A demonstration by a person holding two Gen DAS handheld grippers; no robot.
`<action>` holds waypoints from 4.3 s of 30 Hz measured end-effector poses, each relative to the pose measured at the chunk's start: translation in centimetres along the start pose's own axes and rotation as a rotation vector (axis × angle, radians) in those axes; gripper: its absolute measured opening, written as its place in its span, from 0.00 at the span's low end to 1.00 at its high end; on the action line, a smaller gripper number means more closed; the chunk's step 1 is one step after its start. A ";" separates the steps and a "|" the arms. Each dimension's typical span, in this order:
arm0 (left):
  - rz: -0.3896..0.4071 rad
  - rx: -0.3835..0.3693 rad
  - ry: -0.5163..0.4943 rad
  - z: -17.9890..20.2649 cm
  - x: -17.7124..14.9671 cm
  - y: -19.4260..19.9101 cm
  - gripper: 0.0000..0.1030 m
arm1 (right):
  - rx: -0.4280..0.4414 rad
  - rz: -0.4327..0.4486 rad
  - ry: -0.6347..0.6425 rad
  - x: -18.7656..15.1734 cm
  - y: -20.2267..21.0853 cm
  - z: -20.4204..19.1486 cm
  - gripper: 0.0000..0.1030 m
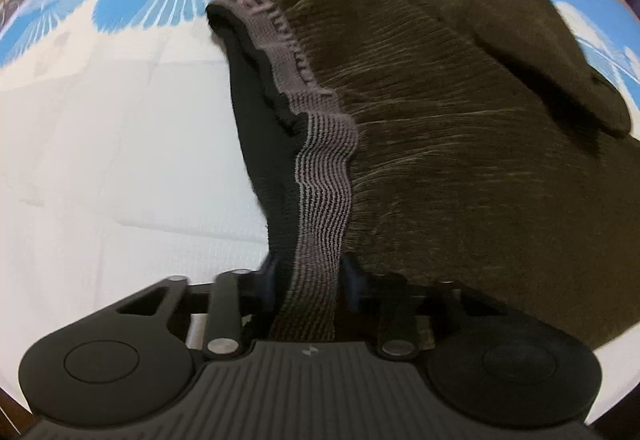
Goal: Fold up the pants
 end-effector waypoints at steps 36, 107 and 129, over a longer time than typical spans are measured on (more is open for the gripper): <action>0.171 0.086 0.171 2.5 6.3 10.8 0.34 | 0.700 -0.338 0.433 -17.2 -0.8 -32.9 0.14; 0.125 -0.120 -0.121 21.5 13.4 3.6 0.50 | 0.405 -0.236 -0.080 -8.6 -21.4 -19.6 0.31; 0.182 -0.142 -0.697 24.5 7.7 1.2 0.25 | 0.063 -0.114 0.151 -7.0 -19.7 -13.7 0.07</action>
Point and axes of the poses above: each gripper's, at about its wrist camera, not at the fingertips, and y roughly against the way its jaws point, z to its right, x to its top, the point moved 10 cm from there along -y, roughly the way its jaws point, and after that the axes turned 15 degrees about x, right-handed, at the moved point
